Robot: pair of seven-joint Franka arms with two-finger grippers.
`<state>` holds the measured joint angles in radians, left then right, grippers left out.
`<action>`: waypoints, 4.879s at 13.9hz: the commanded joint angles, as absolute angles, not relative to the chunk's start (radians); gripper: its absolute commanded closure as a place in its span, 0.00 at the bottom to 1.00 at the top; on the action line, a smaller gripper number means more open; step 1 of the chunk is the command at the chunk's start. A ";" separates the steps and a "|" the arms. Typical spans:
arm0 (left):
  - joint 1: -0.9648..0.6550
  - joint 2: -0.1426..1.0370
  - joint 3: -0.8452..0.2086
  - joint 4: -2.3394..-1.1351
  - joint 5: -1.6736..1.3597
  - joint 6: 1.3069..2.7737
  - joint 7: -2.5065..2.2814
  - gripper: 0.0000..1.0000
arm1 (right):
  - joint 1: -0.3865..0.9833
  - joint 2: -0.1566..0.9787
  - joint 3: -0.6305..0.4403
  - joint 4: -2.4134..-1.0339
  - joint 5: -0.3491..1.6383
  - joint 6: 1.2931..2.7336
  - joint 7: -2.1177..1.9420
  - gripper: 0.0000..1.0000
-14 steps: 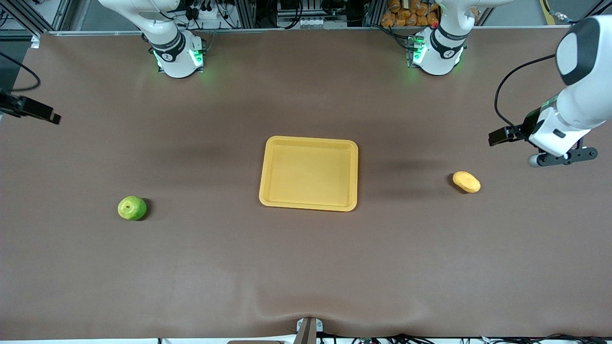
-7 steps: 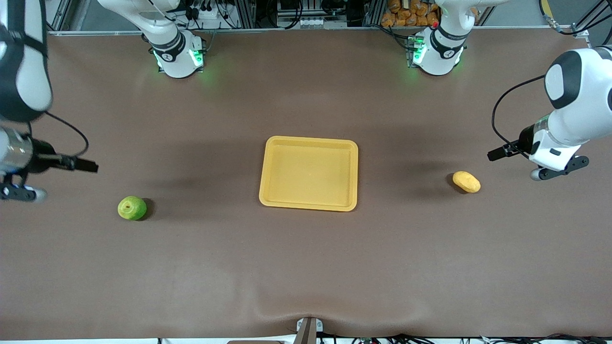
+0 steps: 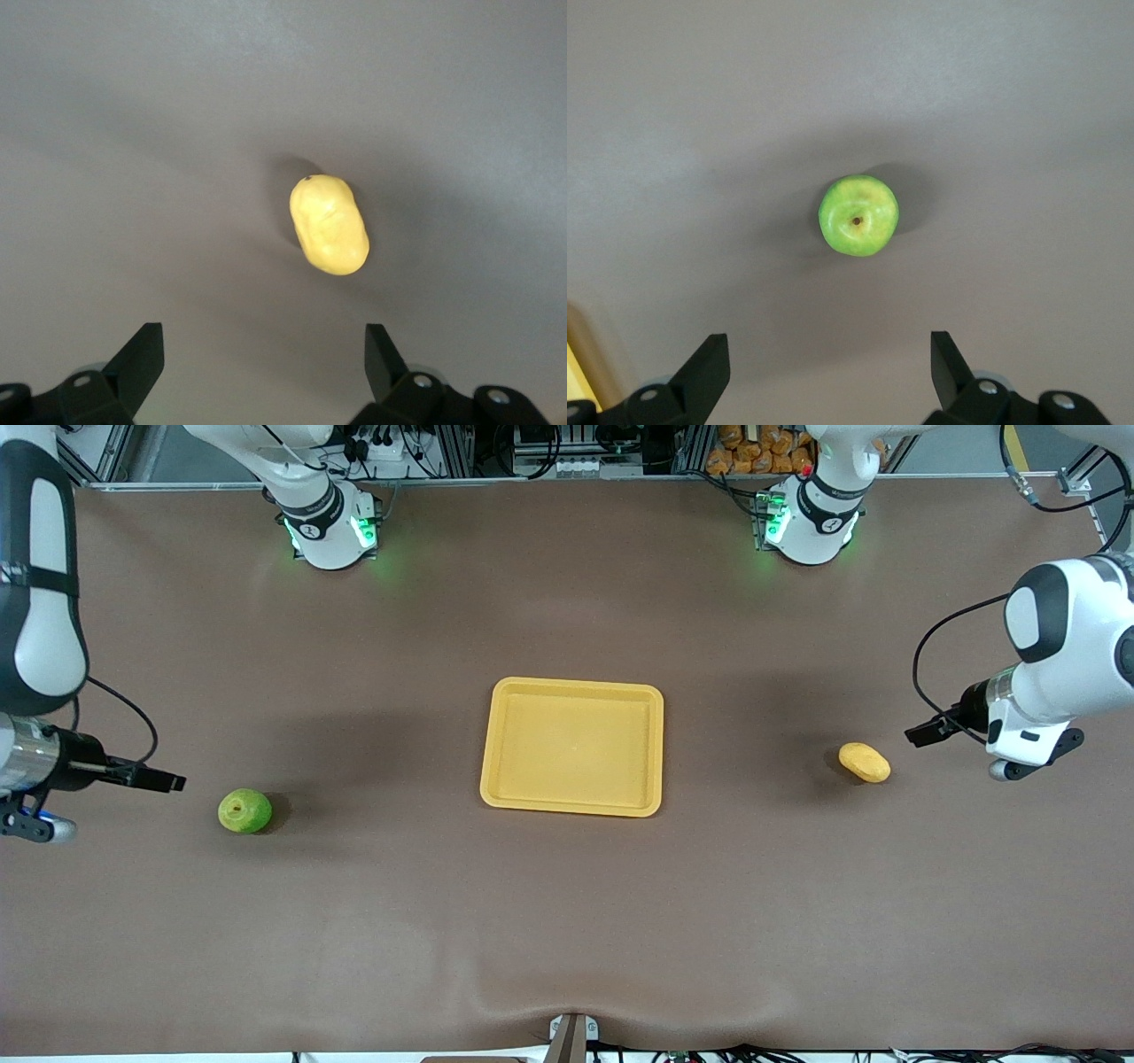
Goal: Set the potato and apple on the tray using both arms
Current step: 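Close the left gripper on the potato while the right gripper grasps the apple, then lift the potato and apple and carry both toward the yellow tray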
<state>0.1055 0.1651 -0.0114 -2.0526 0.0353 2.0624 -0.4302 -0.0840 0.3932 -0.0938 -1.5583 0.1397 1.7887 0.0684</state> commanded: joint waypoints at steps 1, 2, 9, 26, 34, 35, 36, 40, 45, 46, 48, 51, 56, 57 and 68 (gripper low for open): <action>0.126 0.210 -0.017 -2.056 -0.029 2.123 -0.475 0.00 | -0.095 0.419 -0.086 -1.562 0.156 1.802 0.069 0.00; 0.130 0.233 -0.017 -2.054 -0.061 2.149 -0.494 0.00 | -0.097 0.434 -0.086 -1.557 0.155 1.813 0.068 0.00; 0.132 0.370 -0.017 -2.045 -0.104 2.270 -0.708 0.00 | -0.058 0.489 -0.086 -1.566 0.088 1.899 0.048 0.00; 0.110 0.485 -0.018 -2.039 -0.106 2.355 -0.747 0.00 | -0.080 0.646 -0.086 -1.660 0.133 2.075 -0.103 0.00; 0.109 0.477 -0.058 -2.039 -0.104 2.355 -0.744 0.71 | -0.057 0.678 -0.084 -1.727 0.137 2.234 -0.104 0.00; 0.109 0.471 -0.064 -2.039 -0.104 2.353 -0.742 0.73 | -0.057 0.678 -0.084 -1.729 0.137 2.230 -0.106 0.00; 0.109 0.463 -0.078 -2.034 -0.104 2.353 -0.744 0.78 | -0.057 0.678 -0.084 -1.729 0.137 2.230 -0.106 0.00; 0.109 0.449 -0.170 -1.939 -0.100 2.254 -0.830 0.78 | -0.057 0.673 -0.084 -1.727 0.137 2.215 -0.106 0.00; 0.072 0.454 -0.296 -1.819 -0.092 2.203 -0.848 0.78 | -0.058 0.664 -0.084 -1.726 0.135 2.195 -0.124 0.14; 0.043 0.456 -0.296 -1.806 -0.092 2.201 -0.848 0.78 | -0.058 0.661 -0.084 -1.726 0.135 2.194 -0.124 0.17; -0.015 0.463 -0.295 -1.787 -0.089 2.198 -0.845 0.78 | -0.058 0.658 -0.084 -1.726 0.135 2.186 -0.124 0.17; -0.107 0.480 -0.291 -1.758 -0.029 2.198 -0.847 0.74 | -0.060 0.652 -0.084 -1.704 0.135 2.148 -0.124 0.17; -0.239 0.544 -0.287 -1.700 0.047 2.198 -0.867 0.71 | 0.000 0.566 -0.087 -1.640 0.106 2.030 -0.111 0.15; -0.265 0.561 -0.285 -1.683 0.052 2.198 -0.886 0.69 | 0.029 0.537 -0.087 -1.631 0.103 1.999 -0.110 0.15; -0.419 0.689 -0.281 -1.620 0.216 2.197 -1.006 0.68 | 0.360 0.508 -0.054 -1.523 0.120 1.867 0.104 0.35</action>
